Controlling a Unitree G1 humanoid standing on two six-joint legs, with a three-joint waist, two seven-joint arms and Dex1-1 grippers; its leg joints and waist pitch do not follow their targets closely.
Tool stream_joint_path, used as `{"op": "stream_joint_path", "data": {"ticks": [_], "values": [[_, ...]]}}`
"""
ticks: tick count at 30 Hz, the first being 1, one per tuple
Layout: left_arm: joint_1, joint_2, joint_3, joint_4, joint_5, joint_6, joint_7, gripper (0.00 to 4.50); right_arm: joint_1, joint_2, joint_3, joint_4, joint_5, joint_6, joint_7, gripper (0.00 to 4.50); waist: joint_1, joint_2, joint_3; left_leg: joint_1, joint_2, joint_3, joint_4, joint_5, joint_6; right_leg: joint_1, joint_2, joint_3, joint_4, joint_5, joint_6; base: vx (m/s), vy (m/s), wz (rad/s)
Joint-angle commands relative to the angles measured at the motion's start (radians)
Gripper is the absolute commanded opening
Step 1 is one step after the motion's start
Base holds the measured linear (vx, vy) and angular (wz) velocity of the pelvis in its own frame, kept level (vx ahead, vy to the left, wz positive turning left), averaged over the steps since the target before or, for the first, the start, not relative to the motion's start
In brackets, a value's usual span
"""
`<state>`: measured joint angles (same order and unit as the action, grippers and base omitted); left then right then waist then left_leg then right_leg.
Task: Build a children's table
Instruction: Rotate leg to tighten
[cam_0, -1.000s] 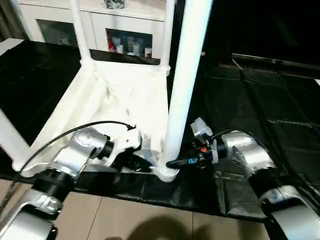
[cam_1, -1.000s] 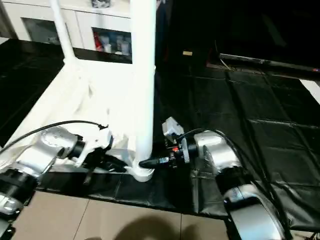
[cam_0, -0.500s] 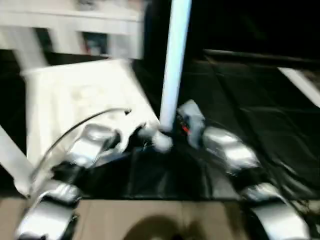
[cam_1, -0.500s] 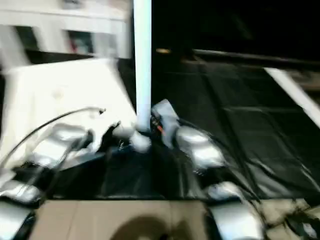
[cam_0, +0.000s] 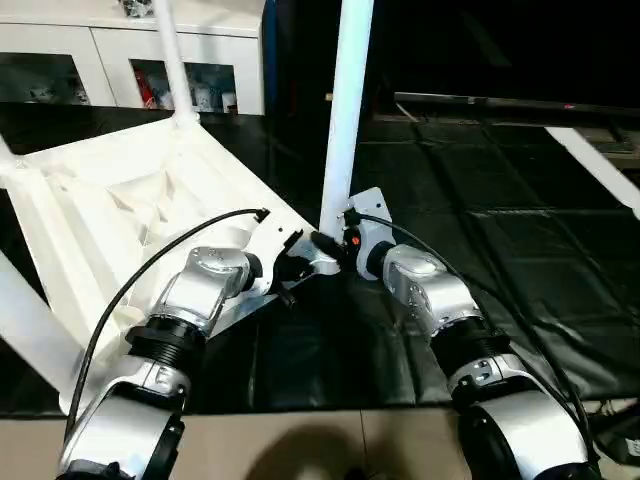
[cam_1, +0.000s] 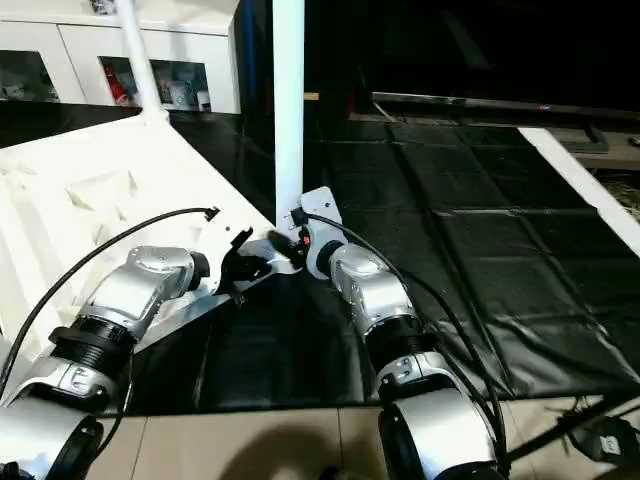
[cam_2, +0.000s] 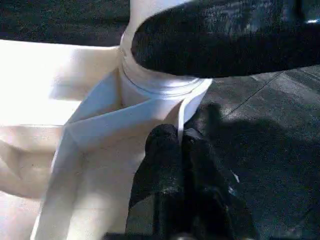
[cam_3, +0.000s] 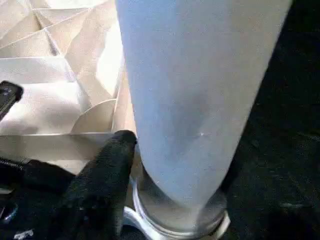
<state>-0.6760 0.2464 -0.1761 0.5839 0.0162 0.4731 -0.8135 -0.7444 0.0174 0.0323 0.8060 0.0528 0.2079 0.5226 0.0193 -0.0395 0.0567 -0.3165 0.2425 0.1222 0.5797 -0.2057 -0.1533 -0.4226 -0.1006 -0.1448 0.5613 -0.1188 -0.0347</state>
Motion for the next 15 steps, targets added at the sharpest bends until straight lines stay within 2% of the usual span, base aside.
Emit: {"op": "stream_joint_path", "data": {"ticks": [1, 2, 3, 4, 6, 9, 10, 11, 13, 15], "values": [[-0.010, -0.008, -0.006, -0.045, -0.030, -0.033, -0.021, 0.00, 0.022, 0.025, 0.035, 0.007, 0.029, 0.015, 0.087, 3.15, 0.015, 0.004, -0.074, -0.029, -0.029, 0.040, -0.068, -0.182, 0.066, 0.075, -0.035, 0.048, -0.046, -0.337, -0.162, 0.000, 0.000, 0.00], [-0.002, 0.011, -0.016, -0.052, -0.031, -0.051, -0.053, 0.00, 0.033, 0.002, 0.036, -0.014, 0.040, 0.015, 0.130, 3.20, 0.017, 0.005, -0.074, -0.030, -0.030, 0.041, -0.066, -0.172, 0.070, 0.074, -0.035, 0.050, -0.044, -0.334, -0.165, 0.040, -0.057, 0.02], [0.006, 0.026, -0.024, -0.060, -0.030, -0.067, -0.088, 0.00, 0.042, -0.018, 0.036, -0.032, 0.049, 0.018, 0.166, 3.30, 0.028, 0.002, -0.078, -0.035, -0.032, 0.043, -0.062, -0.136, 0.079, 0.076, -0.035, 0.055, -0.036, -0.314, -0.168, 0.040, -0.057, 0.02], [0.007, 0.028, -0.025, -0.061, -0.031, -0.067, -0.093, 0.00, 0.043, -0.021, 0.036, -0.034, 0.050, 0.019, 0.170, 3.43, 0.031, 0.002, -0.081, -0.038, -0.031, 0.044, -0.061, -0.112, 0.082, 0.080, -0.034, 0.057, -0.032, -0.292, -0.171, 0.035, -0.059, -0.01], [0.026, 0.075, -0.052, -0.080, -0.031, -0.091, -0.191, 0.00, 0.059, -0.087, 0.047, -0.076, 0.067, 0.029, 0.289, 3.60, 0.041, 0.005, -0.082, -0.037, -0.031, 0.045, -0.061, -0.066, 0.086, 0.080, -0.029, 0.059, -0.026, -0.233, -0.183, 0.000, 0.000, 0.00], [0.039, 0.130, -0.084, -0.084, -0.024, -0.139, -0.295, 0.00, 0.071, -0.169, 0.079, -0.107, 0.072, 0.024, 0.451, 3.98, 0.050, 0.004, -0.078, -0.032, -0.028, 0.048, -0.060, -0.098, 0.090, 0.075, -0.026, 0.059, -0.027, -0.247, -0.184, 0.000, 0.000, 0.00], [0.041, 0.139, -0.089, -0.084, -0.023, -0.149, -0.310, 0.00, 0.071, -0.182, 0.084, -0.107, 0.071, 0.029, 0.472, 3.98, 0.053, 0.006, -0.077, -0.029, -0.027, 0.048, -0.062, -0.111, 0.085, 0.072, -0.025, 0.059, -0.029, -0.266, -0.184, 0.000, 0.000, 0.00], [0.045, 0.158, -0.099, -0.087, -0.029, -0.168, -0.354, 0.00, 0.065, -0.208, 0.090, -0.097, 0.063, 0.019, 0.516, 4.04, 0.056, 0.002, -0.076, -0.024, -0.024, 0.049, -0.063, -0.125, 0.077, 0.067, -0.025, 0.060, -0.031, -0.285, -0.184, 0.000, 0.000, 0.00], [0.049, 0.172, -0.109, -0.089, -0.030, -0.185, -0.387, 0.00, 0.061, -0.226, 0.094, -0.091, 0.061, 0.010, 0.549, 4.10, 0.063, 0.003, -0.073, -0.019, -0.023, 0.052, -0.065, -0.139, 0.064, 0.063, -0.025, 0.063, -0.033, -0.321, -0.175, 0.000, 0.000, 0.00], [0.058, 0.196, -0.125, -0.099, -0.039, -0.221, -0.450, 0.00, 0.057, -0.257, 0.103, -0.092, 0.065, -0.001, 0.616, 4.44, 0.072, 0.001, -0.073, -0.015, -0.021, 0.056, -0.066, -0.147, 0.064, 0.060, -0.024, 0.066, -0.032, -0.333, -0.171, 0.000, 0.000, 0.00]]}}
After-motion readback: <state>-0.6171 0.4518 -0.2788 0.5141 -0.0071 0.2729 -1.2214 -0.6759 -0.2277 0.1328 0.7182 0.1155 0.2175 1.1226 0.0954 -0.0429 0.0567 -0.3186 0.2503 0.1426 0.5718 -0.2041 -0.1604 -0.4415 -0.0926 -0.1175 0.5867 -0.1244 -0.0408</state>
